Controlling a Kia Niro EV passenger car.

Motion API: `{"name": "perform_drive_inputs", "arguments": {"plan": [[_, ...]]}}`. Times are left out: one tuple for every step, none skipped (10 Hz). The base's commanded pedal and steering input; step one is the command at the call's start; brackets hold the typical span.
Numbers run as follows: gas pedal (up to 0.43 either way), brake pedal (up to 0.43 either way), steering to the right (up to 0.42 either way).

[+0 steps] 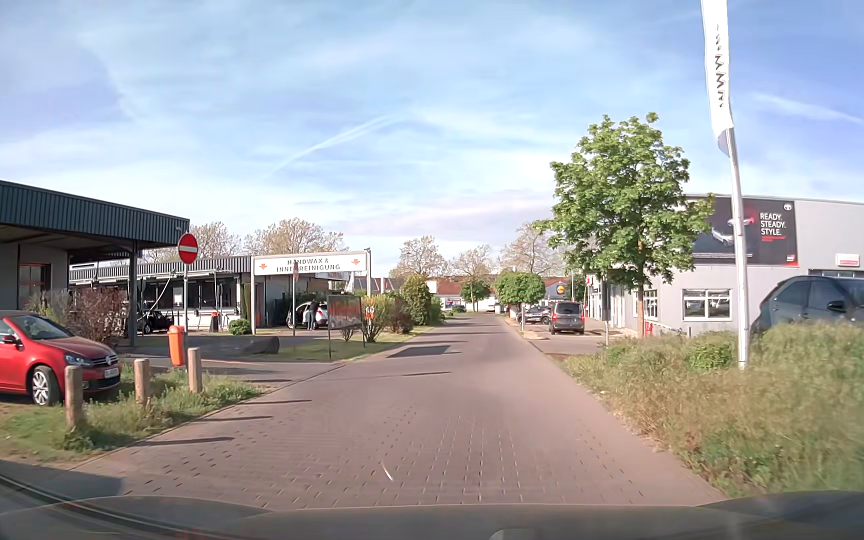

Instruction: Follow the waypoints while adhering to traffic rules and regulations

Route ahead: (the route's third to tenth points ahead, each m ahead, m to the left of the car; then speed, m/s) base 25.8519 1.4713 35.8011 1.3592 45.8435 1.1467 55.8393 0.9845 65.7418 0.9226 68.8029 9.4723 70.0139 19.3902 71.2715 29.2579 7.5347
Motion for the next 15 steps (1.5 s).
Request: {"name": "perform_drive_inputs", "arguments": {"plan": [[0.0, 0.0, 0.014], [0.0, 0.0, 0.014], [0.0, 0.0, 0.01], [0.0, 0.0, 0.008], [0.0, 0.0, 0.008], [0.0, 0.0, 0.008], [0.0, 0.0, 0.008], [0.0, 0.0, 0.008], [0.0, 0.0, 0.008], [0.0, 0.0, 0.008], [0.0, 0.006, 0.008], [0.0, 0.006, 0.007], [0.0, 0.012, 0.007], [0.0, 0.012, 0.006], [0.0, 0.012, 0.006]]}}
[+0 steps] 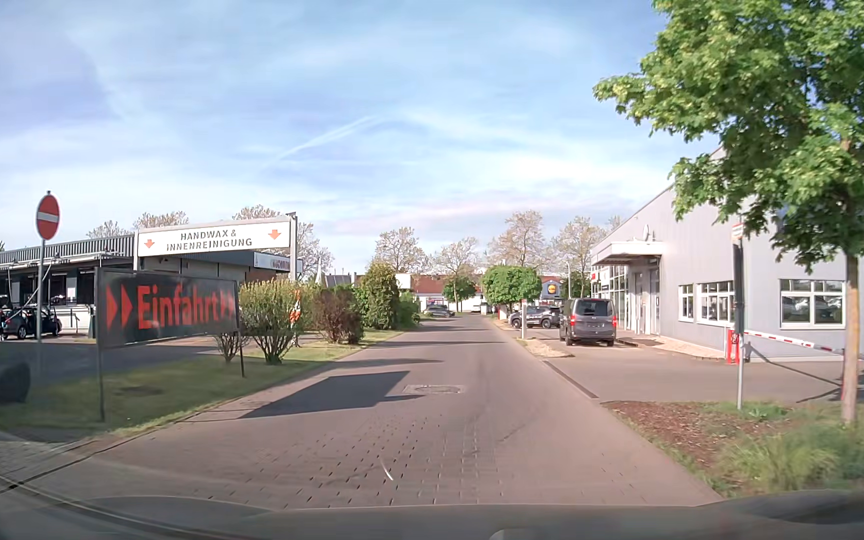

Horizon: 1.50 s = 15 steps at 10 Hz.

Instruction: Follow the waypoints while adhering to traffic rules and regulations

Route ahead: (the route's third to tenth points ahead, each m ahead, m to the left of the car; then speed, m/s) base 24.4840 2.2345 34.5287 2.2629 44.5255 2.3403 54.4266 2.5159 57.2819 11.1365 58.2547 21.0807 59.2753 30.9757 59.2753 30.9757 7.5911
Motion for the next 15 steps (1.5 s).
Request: {"name": "perform_drive_inputs", "arguments": {"plan": [[0.0, 0.012, 0.006], [0.0, 0.006, 0.004], [0.0, 0.006, 0.003], [0.0, 0.006, 0.002], [0.0, 0.006, 0.002], [0.0, 0.006, 0.002], [0.0, 0.006, 0.002], [0.0, 0.006, 0.002], [0.0, 0.006, 0.002], [0.0, 0.006, 0.002], [0.0, 0.006, 0.002], [0.0, 0.006, 0.002], [0.0, 0.006, 0.001], [0.0, 0.0, 0.0], [0.0, 0.0, -0.001]]}}
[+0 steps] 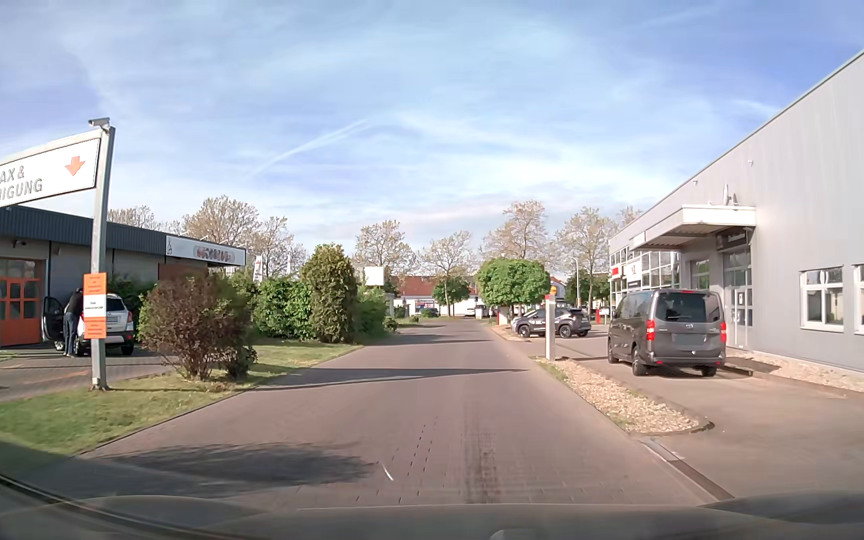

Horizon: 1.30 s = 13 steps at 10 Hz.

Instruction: Follow the waypoints while adhering to traffic rules and regulations

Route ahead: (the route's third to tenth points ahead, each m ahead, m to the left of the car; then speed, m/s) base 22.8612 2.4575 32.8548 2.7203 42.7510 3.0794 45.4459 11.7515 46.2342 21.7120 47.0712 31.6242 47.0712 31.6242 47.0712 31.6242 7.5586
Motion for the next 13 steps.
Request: {"name": "perform_drive_inputs", "arguments": {"plan": [[0.0, 0.0, -0.002], [0.0, 0.0, -0.003], [0.0, 0.0, -0.004], [0.0, 0.0, -0.004], [0.0, 0.0, -0.004], [0.0, 0.0, -0.005], [0.0, 0.0, -0.005], [0.0, 0.0, -0.004], [0.0, 0.0, -0.003], [0.0, 0.0, 0.0], [0.0, 0.0, -0.001], [0.0, 0.0, -0.001], [0.0, 0.0, -0.001]]}}
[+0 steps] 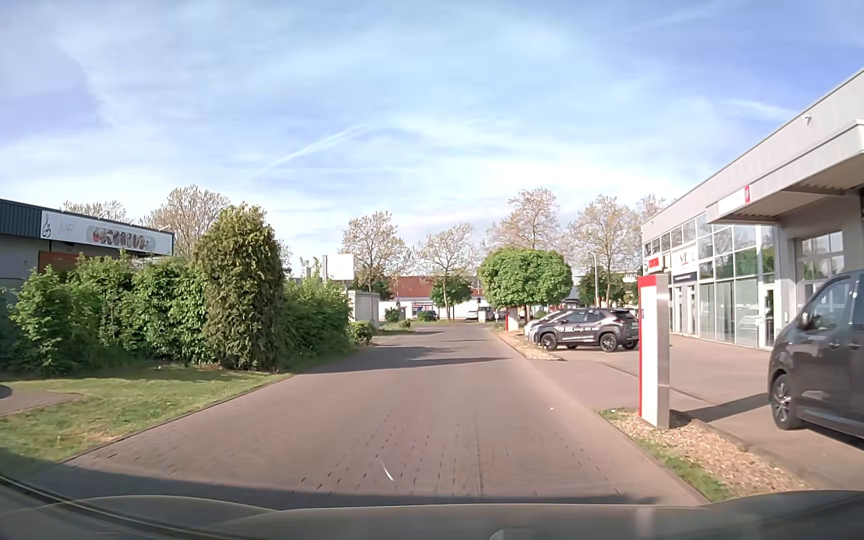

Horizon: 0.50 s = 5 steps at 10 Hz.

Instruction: Follow the waypoints while adhering to traffic rules and regulations

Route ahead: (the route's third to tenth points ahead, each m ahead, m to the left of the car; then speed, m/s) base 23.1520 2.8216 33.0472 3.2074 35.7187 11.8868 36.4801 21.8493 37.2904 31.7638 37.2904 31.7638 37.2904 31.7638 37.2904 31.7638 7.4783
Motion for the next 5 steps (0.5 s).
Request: {"name": "perform_drive_inputs", "arguments": {"plan": [[0.0, 0.012, 0.0], [0.0, 0.012, 0.001], [0.0, 0.012, 0.001], [0.0, 0.012, 0.001], [0.0, 0.012, 0.001]]}}
